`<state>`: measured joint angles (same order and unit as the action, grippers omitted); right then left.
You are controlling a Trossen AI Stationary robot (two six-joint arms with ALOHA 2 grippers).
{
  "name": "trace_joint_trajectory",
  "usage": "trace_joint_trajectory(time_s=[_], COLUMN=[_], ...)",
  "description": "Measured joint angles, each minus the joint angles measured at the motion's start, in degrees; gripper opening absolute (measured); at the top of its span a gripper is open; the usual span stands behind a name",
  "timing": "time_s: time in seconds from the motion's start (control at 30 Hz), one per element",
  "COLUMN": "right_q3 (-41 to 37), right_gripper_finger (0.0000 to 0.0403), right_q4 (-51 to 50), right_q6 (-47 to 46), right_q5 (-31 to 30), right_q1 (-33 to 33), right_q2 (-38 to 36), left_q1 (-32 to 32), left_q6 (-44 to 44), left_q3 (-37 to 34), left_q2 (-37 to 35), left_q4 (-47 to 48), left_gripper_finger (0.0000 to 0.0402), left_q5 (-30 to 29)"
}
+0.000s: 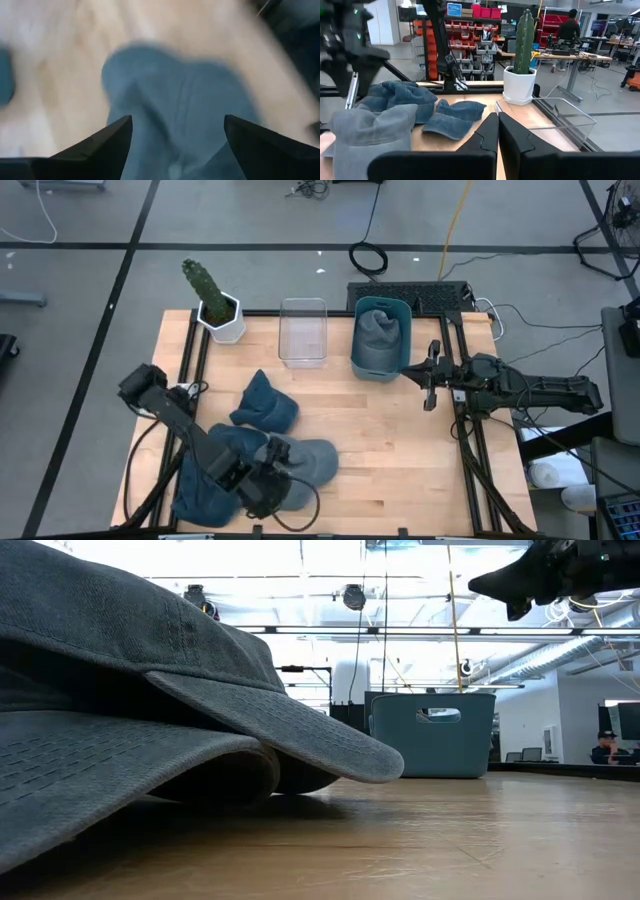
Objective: Pick & Place hat
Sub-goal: Put the top gray cap into the blue bin
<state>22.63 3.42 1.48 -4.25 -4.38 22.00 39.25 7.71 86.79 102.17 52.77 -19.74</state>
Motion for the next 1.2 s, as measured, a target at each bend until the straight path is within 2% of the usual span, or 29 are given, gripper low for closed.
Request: trace_joint_trajectory(time_s=[0.13, 0.37, 0.67, 0.83, 1.2], right_q3=[0.0, 0.0, 0.0, 0.0, 0.0], right_gripper_finger=[0.0000, 0.0000, 0.0000, 0.0000, 0.0000], right_q4=[0.5, 2.2, 2.8, 2.8, 2.8], right_q6=[-1.2, -1.3, 2.2, 2.7, 5.4], right_q5=[0.0, 0.1, 0.0, 0.0, 0.0], right_q1=[0.0, 0.0, 0.0, 0.0, 0.0], right_q2=[0.0, 0.0, 0.0, 0.0, 0.0], left_q1=[2.8, 7.4, 8.3, 8.0, 5.5], left_q6=[3.6, 9.0, 2.7, 1.7, 8.9], left_q3=[-0.1, -0.1, -0.1, -0.1, -0.1], left_q2=[4.5, 10.4, 11.6, 11.4, 11.4], left_q4=[3.6, 2.9, 5.2, 6.1, 5.7], left_gripper_finger=[0.0324, 0.0323, 0.0324, 0.0324, 0.0324], left_q5=[-3.2, -6.4, -19.3, -20.6, -21.0])
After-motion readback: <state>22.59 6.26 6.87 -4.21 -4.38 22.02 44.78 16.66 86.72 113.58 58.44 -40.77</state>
